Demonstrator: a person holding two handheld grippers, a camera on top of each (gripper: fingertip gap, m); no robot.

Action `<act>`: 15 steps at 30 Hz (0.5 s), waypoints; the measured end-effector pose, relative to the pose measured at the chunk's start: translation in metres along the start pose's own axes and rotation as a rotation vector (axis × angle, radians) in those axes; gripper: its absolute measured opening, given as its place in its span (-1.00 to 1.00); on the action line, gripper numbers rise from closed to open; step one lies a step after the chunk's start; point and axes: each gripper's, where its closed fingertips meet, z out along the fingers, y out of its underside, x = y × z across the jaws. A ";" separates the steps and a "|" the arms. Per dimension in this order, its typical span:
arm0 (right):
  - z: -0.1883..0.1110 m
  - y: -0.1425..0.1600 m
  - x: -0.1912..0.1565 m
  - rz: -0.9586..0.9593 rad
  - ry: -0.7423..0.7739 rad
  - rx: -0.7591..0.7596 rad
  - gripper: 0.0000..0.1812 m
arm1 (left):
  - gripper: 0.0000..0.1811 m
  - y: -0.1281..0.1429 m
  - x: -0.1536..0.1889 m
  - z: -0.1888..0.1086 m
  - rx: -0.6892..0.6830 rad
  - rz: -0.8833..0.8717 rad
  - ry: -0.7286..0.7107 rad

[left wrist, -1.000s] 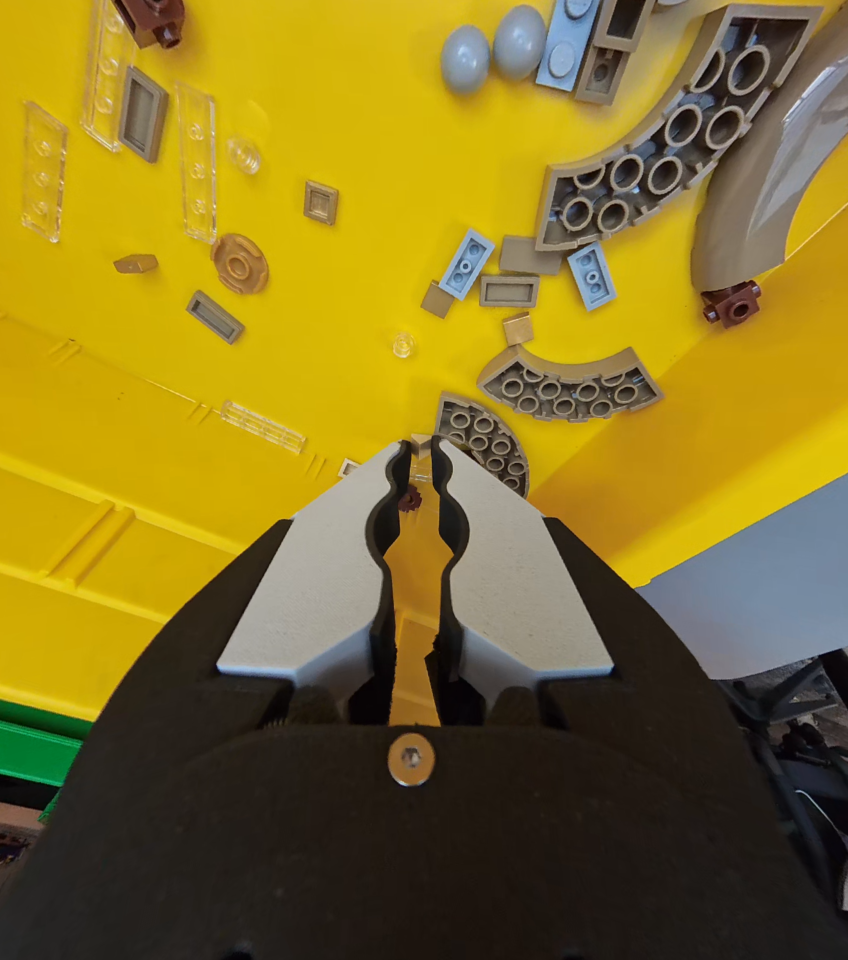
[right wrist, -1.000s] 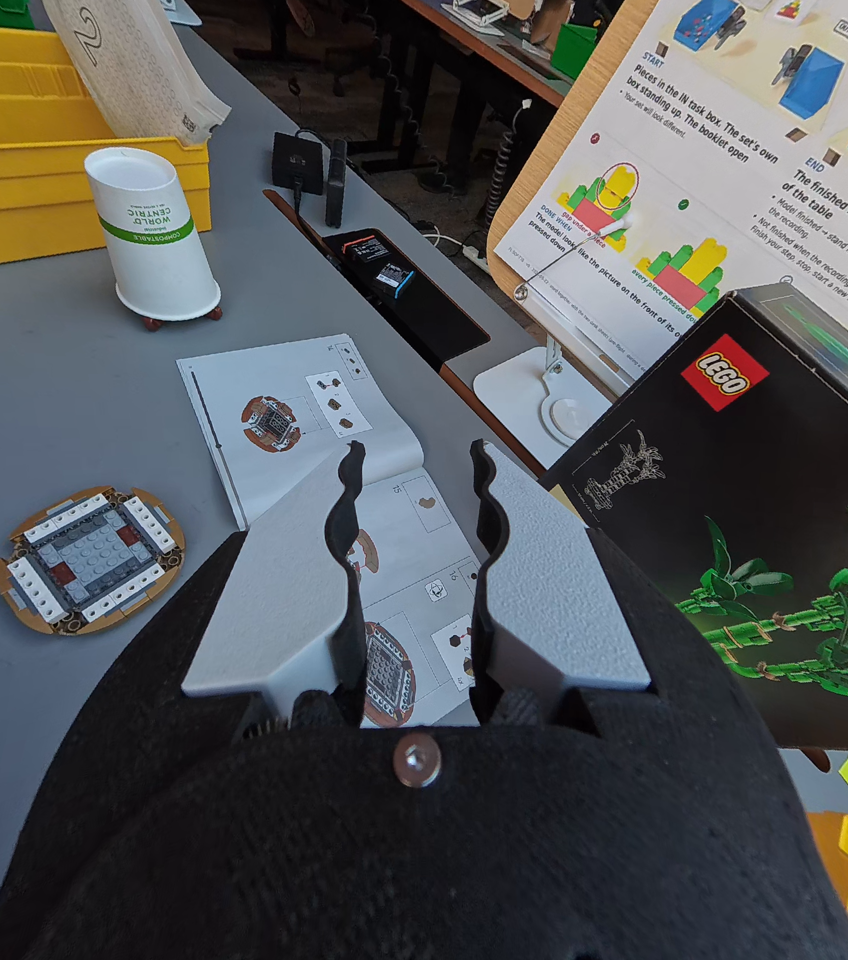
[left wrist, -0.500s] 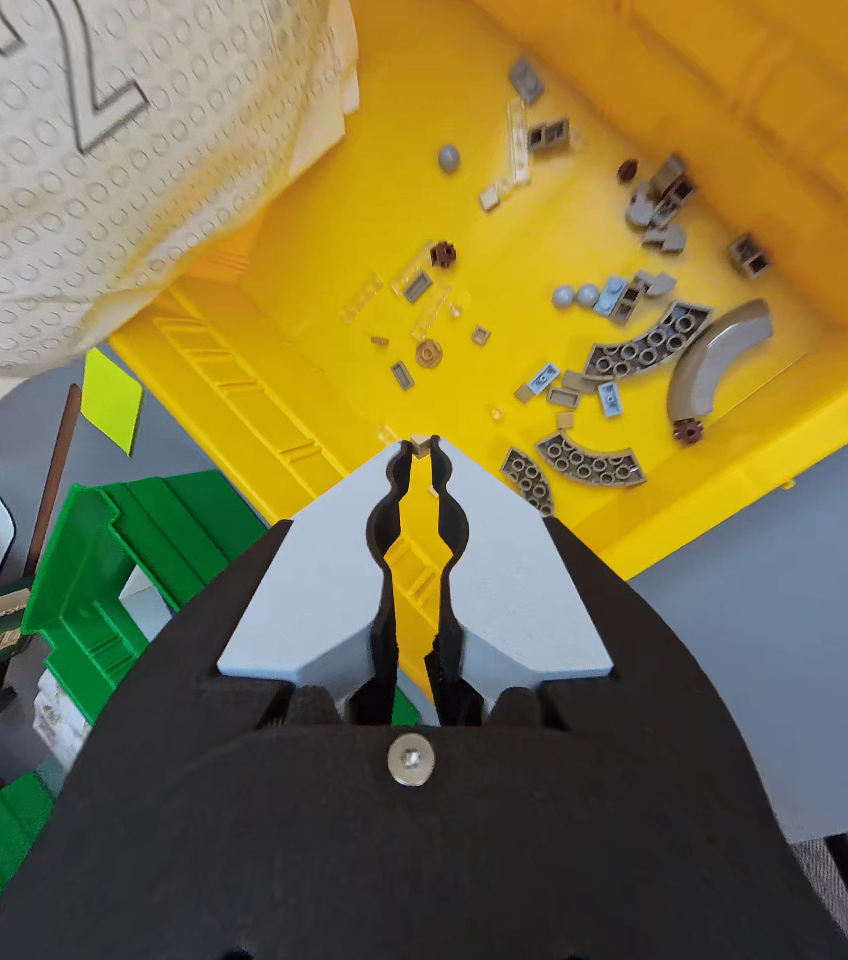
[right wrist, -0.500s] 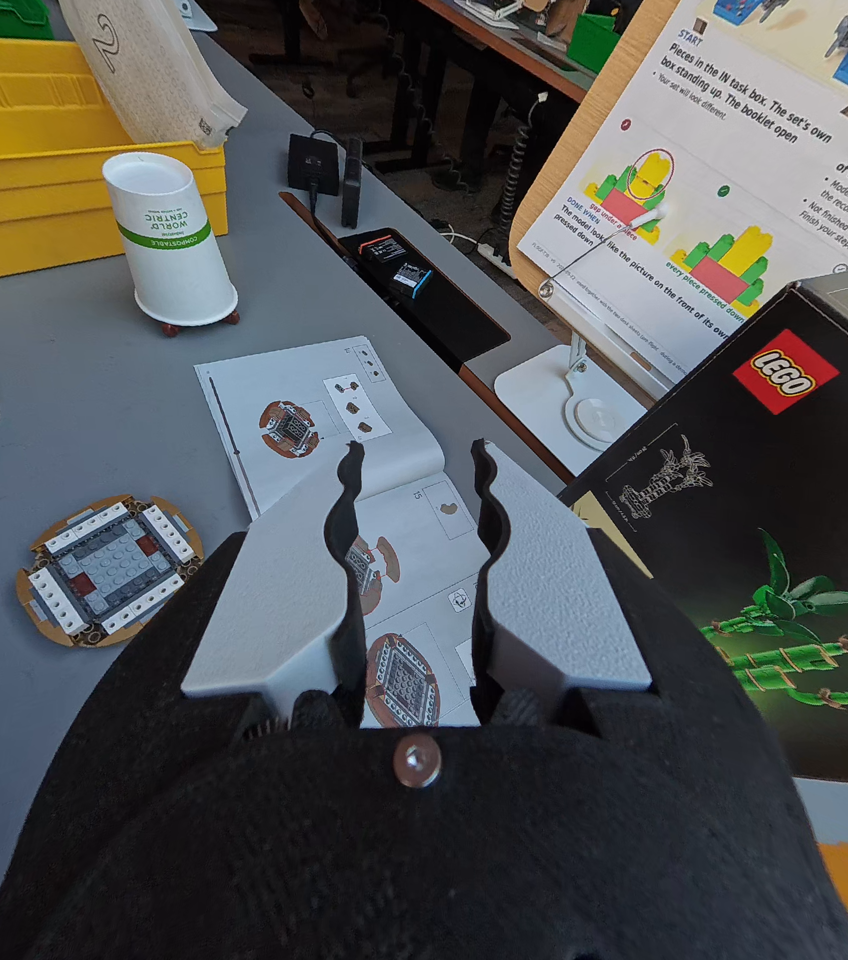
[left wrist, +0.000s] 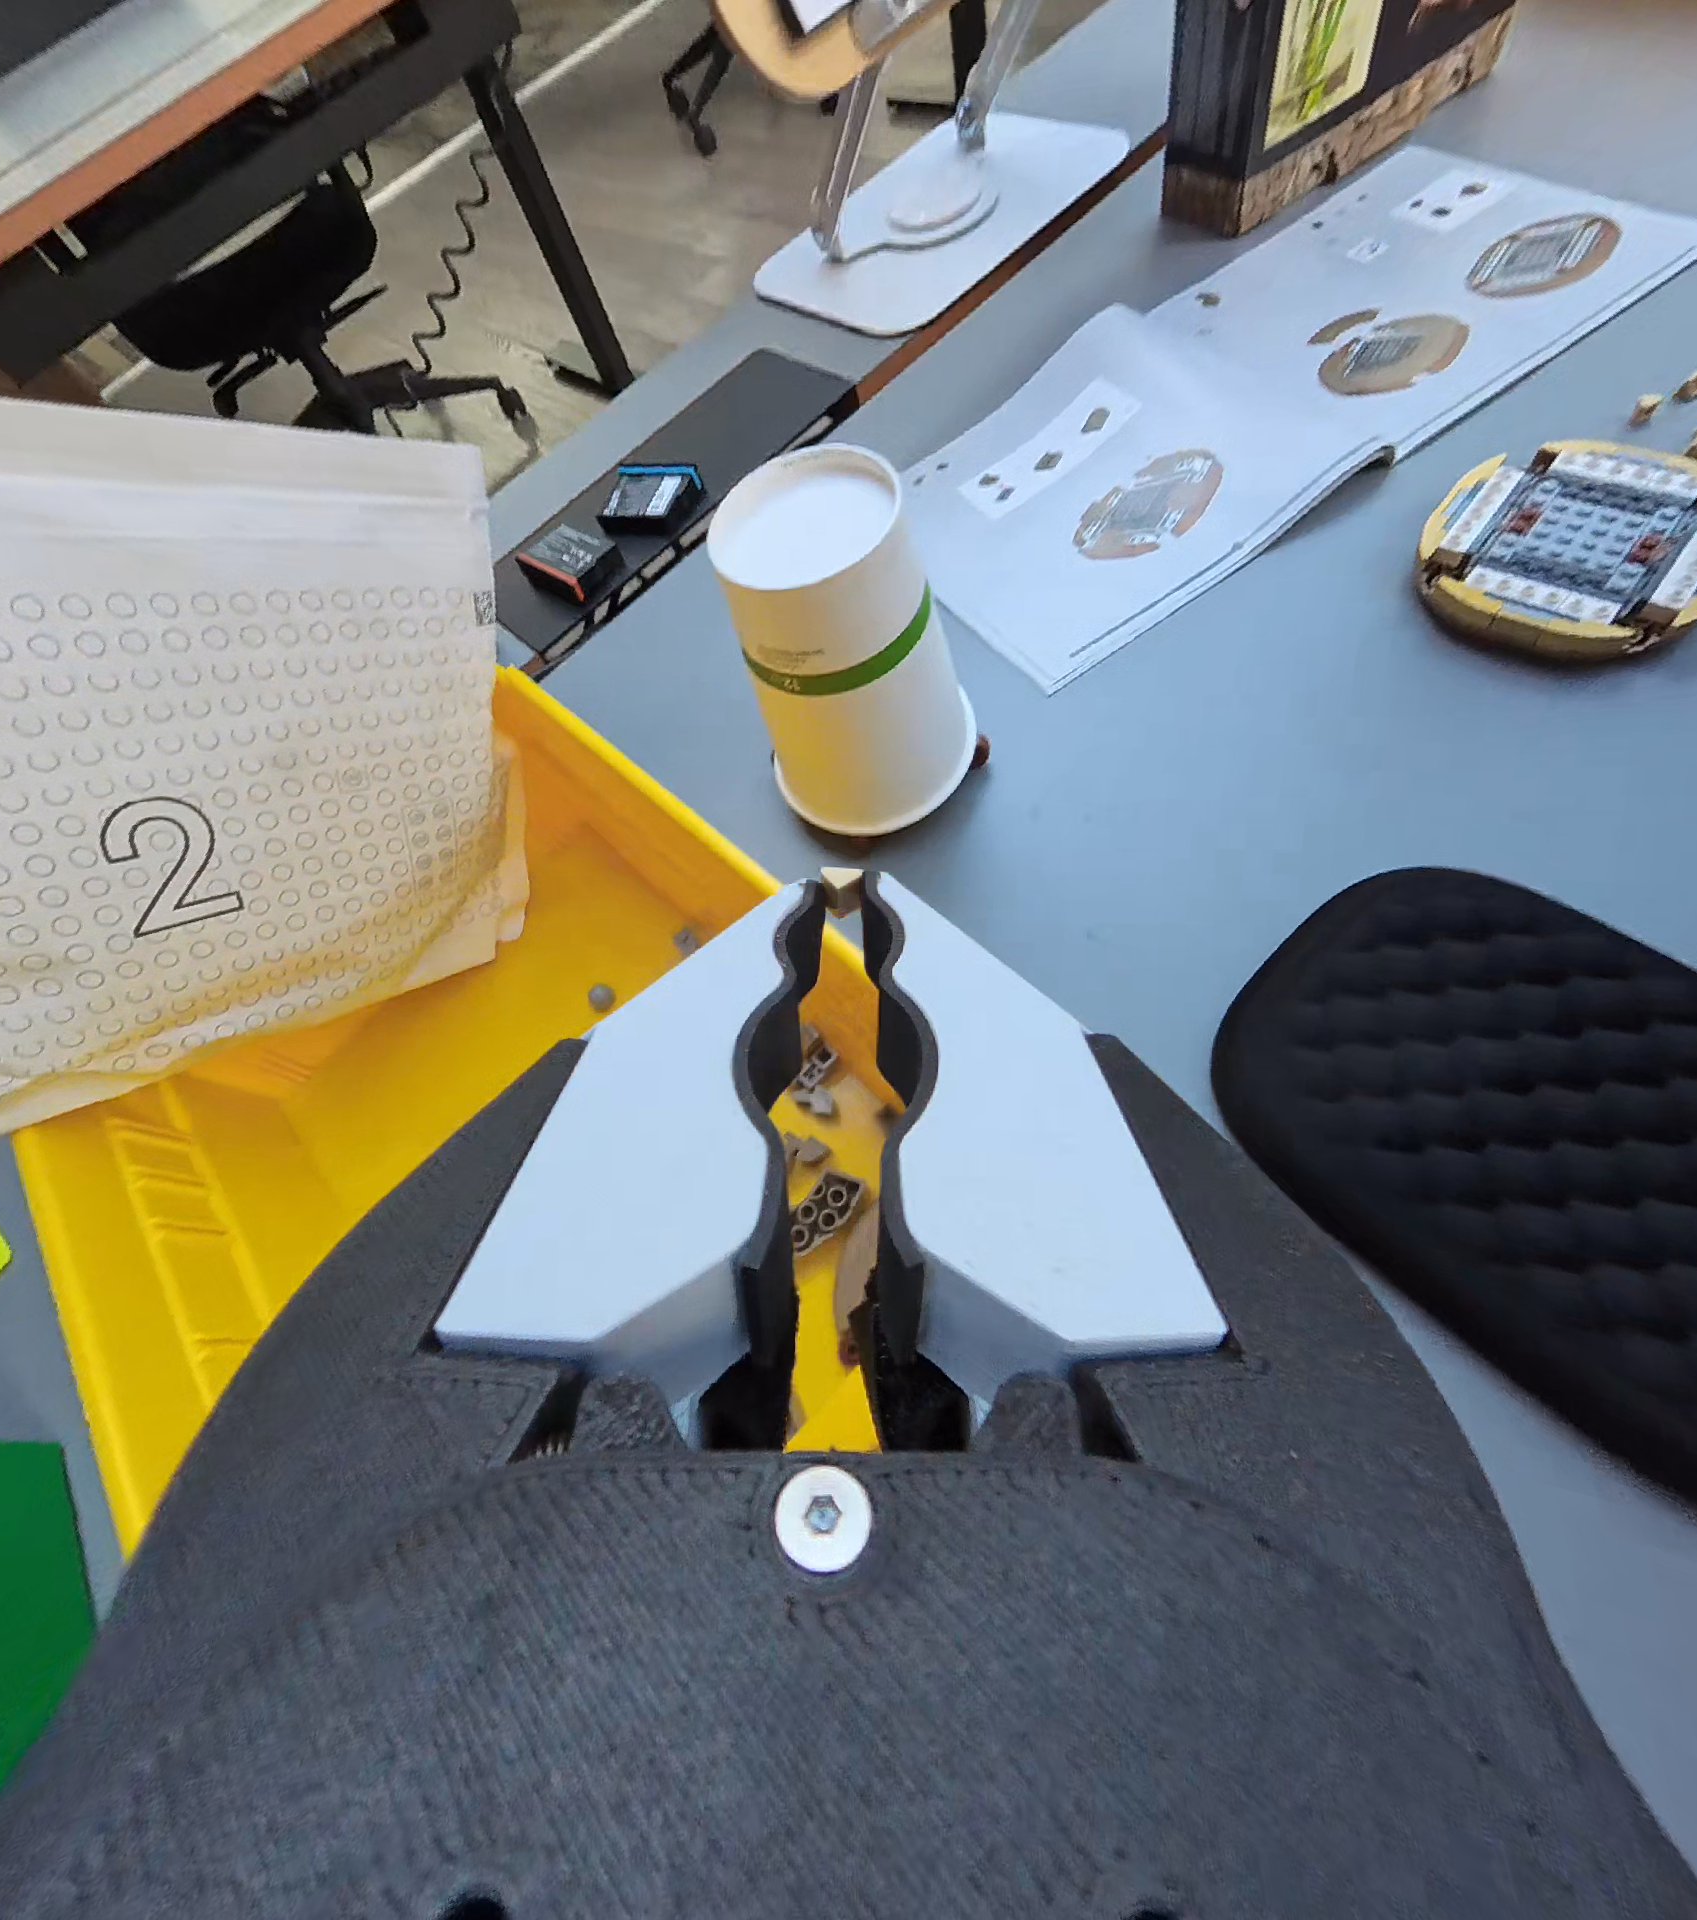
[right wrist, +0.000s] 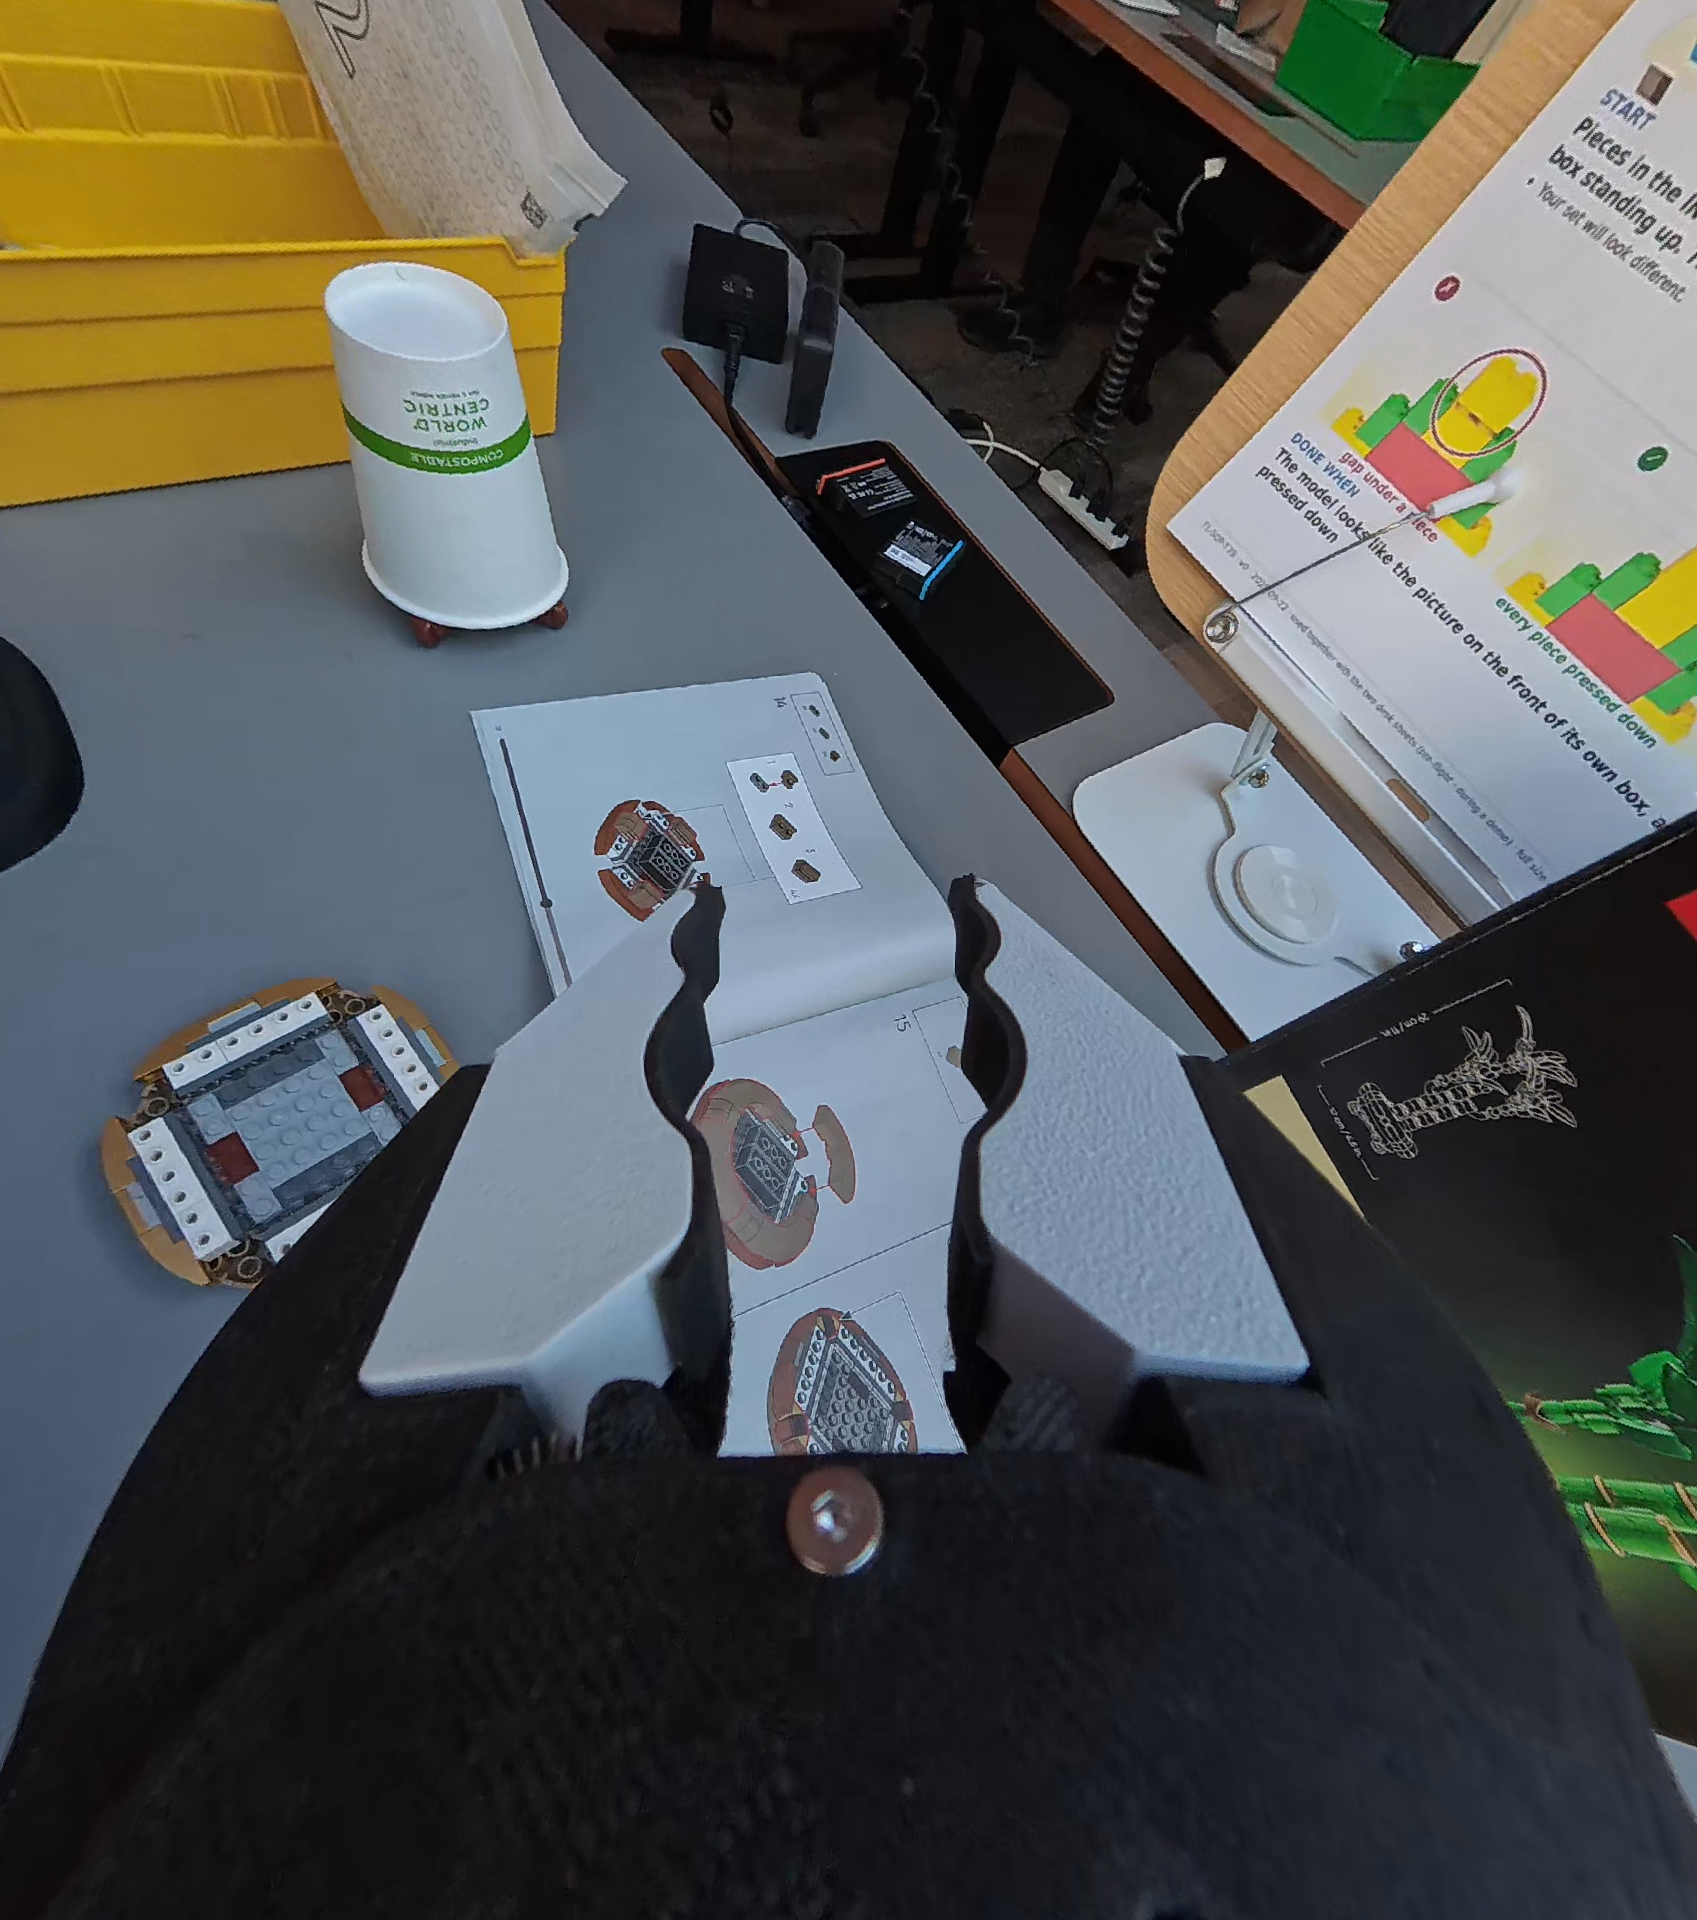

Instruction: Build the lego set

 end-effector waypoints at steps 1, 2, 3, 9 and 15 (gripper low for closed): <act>-0.001 -0.001 -0.002 -0.007 -0.003 0.000 -0.49 | -0.94 -0.006 0.007 0.000 0.041 0.001 0.016; -0.002 -0.001 -0.004 -0.013 -0.002 0.002 -0.49 | -0.94 -0.012 0.015 0.000 0.083 0.005 0.039; -0.004 -0.001 -0.006 -0.017 -0.003 0.005 -0.49 | -0.94 -0.017 0.021 0.001 0.120 0.002 0.054; -0.020 0.008 -0.020 -0.025 -0.006 0.012 -0.49 | -0.94 -0.063 0.065 0.005 0.263 -0.004 0.170; -0.051 0.038 -0.023 0.014 0.028 0.023 -0.48 | -0.94 -0.112 0.157 0.032 0.309 0.010 0.413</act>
